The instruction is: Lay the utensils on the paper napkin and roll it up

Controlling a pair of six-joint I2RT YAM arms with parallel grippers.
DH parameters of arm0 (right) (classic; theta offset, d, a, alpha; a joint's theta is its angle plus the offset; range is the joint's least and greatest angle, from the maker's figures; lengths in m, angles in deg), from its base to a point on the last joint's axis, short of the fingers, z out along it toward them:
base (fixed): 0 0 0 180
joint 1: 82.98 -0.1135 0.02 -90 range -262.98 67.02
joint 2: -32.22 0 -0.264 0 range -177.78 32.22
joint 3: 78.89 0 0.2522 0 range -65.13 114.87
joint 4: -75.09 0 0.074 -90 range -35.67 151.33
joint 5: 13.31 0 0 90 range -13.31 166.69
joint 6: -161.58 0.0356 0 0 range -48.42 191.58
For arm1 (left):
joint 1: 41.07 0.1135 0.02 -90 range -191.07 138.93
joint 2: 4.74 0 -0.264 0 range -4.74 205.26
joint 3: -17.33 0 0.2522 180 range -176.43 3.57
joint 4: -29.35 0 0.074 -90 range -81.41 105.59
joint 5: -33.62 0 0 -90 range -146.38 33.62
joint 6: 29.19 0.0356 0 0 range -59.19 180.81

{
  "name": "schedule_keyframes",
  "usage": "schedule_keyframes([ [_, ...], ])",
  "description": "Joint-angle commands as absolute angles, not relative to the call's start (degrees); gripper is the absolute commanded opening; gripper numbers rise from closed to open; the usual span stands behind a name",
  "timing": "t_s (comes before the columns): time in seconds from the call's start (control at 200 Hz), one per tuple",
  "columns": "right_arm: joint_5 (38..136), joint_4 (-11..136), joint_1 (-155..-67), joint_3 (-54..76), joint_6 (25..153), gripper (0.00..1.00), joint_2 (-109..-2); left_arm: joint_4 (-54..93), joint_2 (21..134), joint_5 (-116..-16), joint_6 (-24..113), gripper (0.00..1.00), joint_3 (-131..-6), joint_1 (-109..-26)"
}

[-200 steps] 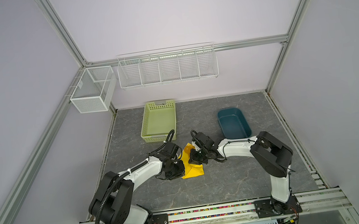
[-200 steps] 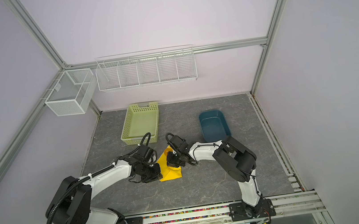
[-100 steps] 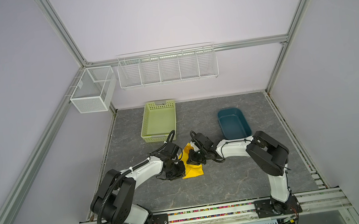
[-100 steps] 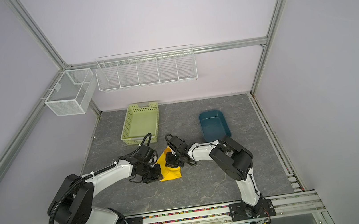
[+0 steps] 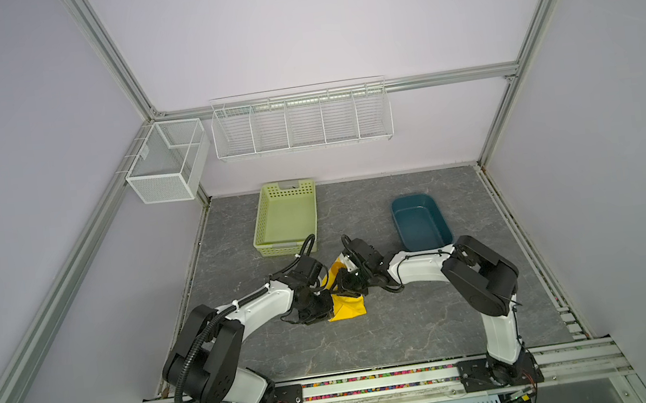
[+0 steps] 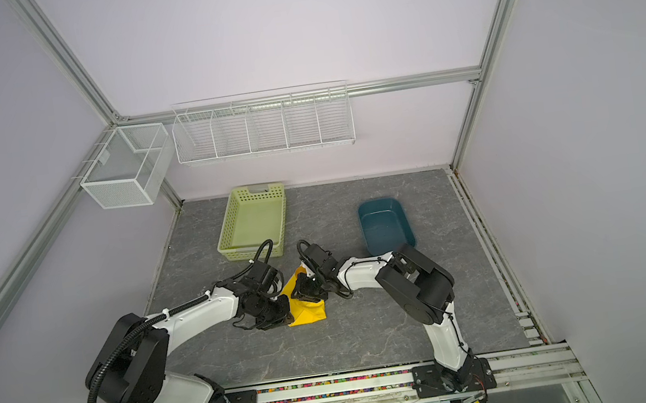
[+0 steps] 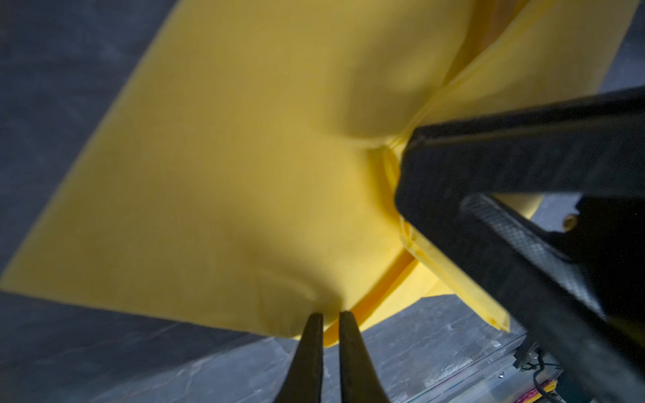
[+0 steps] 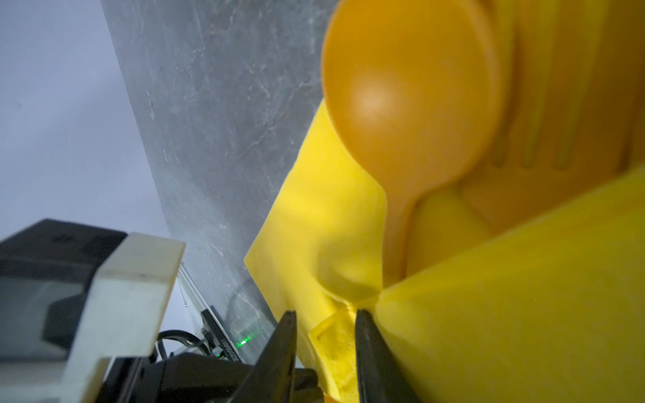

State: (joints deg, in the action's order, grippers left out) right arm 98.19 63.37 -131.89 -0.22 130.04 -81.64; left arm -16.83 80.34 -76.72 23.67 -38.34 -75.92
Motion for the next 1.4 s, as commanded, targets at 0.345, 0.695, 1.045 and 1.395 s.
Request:
schedule_keyframes([
  [0.345,96.86,59.69,-132.22,-1.05,130.64,0.31,-82.14,-19.86,77.08,-73.71,25.2,0.13,-42.08,-72.1],
  [0.695,96.55,59.49,-132.21,-1.41,130.67,0.2,-81.86,-18.34,79.58,-74.11,25.22,0.12,-46.6,-70.25],
  [1.045,96.56,58.99,-132.22,-1.26,130.71,0.19,-81.95,-14.79,84.24,-78.73,24.87,0.12,-48.11,-70.34],
  [1.395,96.61,59.01,-132.21,-1.34,130.86,0.15,-81.95,-11.61,87.51,-81.13,24.63,0.1,-45.44,-70.43],
])
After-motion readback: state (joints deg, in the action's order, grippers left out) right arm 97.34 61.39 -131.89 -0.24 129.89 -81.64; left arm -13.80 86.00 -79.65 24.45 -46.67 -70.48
